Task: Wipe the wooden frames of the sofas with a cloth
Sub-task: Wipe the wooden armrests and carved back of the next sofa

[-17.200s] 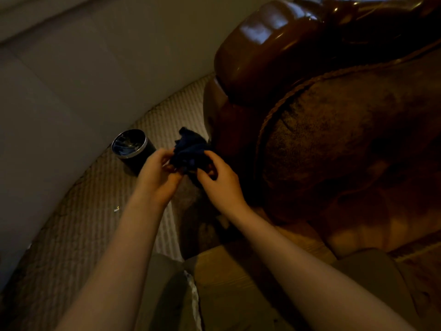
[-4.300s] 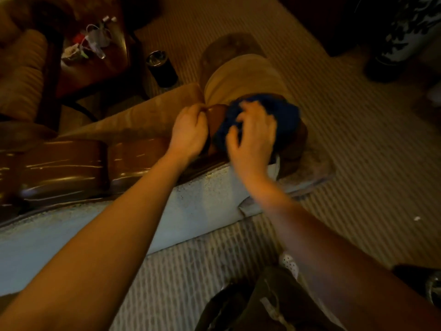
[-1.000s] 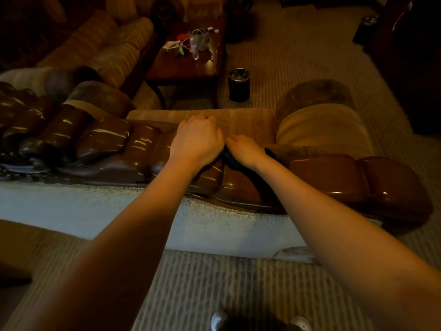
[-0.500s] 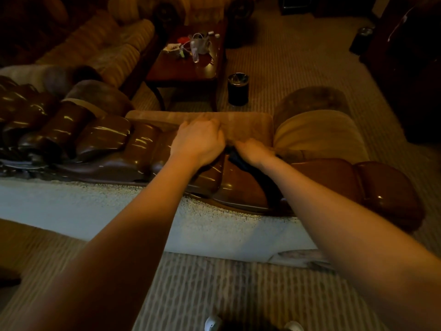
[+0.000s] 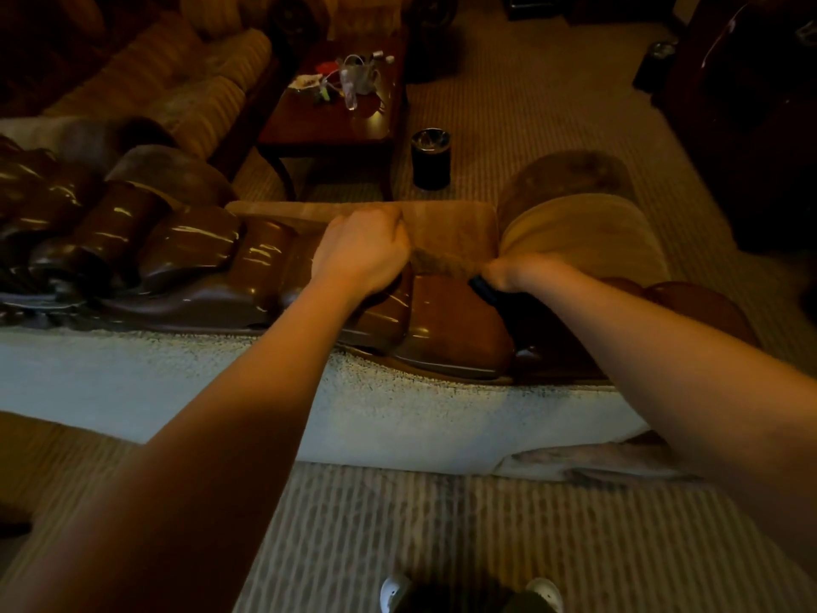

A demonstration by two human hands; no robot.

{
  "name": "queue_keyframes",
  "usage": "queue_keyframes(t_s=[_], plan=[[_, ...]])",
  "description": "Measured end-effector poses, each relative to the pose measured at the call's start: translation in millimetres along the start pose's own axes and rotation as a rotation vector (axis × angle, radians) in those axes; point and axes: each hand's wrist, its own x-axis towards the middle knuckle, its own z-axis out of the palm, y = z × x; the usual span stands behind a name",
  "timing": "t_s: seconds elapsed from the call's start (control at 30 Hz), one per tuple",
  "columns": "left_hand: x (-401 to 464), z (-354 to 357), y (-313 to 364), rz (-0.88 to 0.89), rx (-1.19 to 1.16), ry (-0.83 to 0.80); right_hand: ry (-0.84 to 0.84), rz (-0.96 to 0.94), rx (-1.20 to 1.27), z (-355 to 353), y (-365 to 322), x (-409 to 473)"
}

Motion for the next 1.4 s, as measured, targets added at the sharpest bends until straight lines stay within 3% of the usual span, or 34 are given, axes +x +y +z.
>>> queue_keyframes(t_s=[0.07,0.17,0.4,0.53,0.6,0.73,0.8,0.9,0.97,1.17,1.3,1.4], plan=[[0.4,-0.2,-0.2,0.005,-0.010,-0.006,0.020,0.050,-0.040,-3.9,12.9,-7.2],[2.2,0.4,0.2,0.009,0.000,-0.024,0.195,0.088,-0.029,1.7,12.4,-23.9],[1.5,0.1,0.1,-0.037,-0.027,-0.047,0.727,-0.204,0.537,40.8,-78.8,-53.6],[-2.1,-2.6,-1.3,-0.007,-0.059,-0.058,0.994,-0.274,0.510,88.2,-85.7,-91.1],[-2.4,-4.0,-4.0,-0.004,-0.112,-0.064,1.087,-0.216,0.435,128.4,-96.0,-111.6],[-4.1,-5.6,-1.8,0.007,-0.136,-0.067,1.111,-0.038,0.347,133.1,-114.8,-109.6],[-4.9,-7.0,0.6,0.016,-0.124,-0.061,0.996,0.038,0.316,99.5,-109.1,-90.5],[-5.4,-9.3,3.8,0.030,-0.068,-0.073,0.702,0.082,0.480,49.2,-95.5,-59.9],[-5.5,-9.2,4.6,0.040,-0.037,-0.082,0.662,0.060,0.510,36.9,-96.4,-54.6],[-5.4,-7.1,3.5,0.069,-0.076,-0.087,1.149,0.068,0.429,142.7,-129.5,-95.5],[-6.0,-7.1,1.9,0.087,-0.091,-0.094,1.199,0.078,0.296,176.6,-132.6,-83.7],[-6.0,-8.2,2.0,0.089,-0.075,-0.111,1.190,-0.110,0.070,158.1,-91.6,-79.5]])
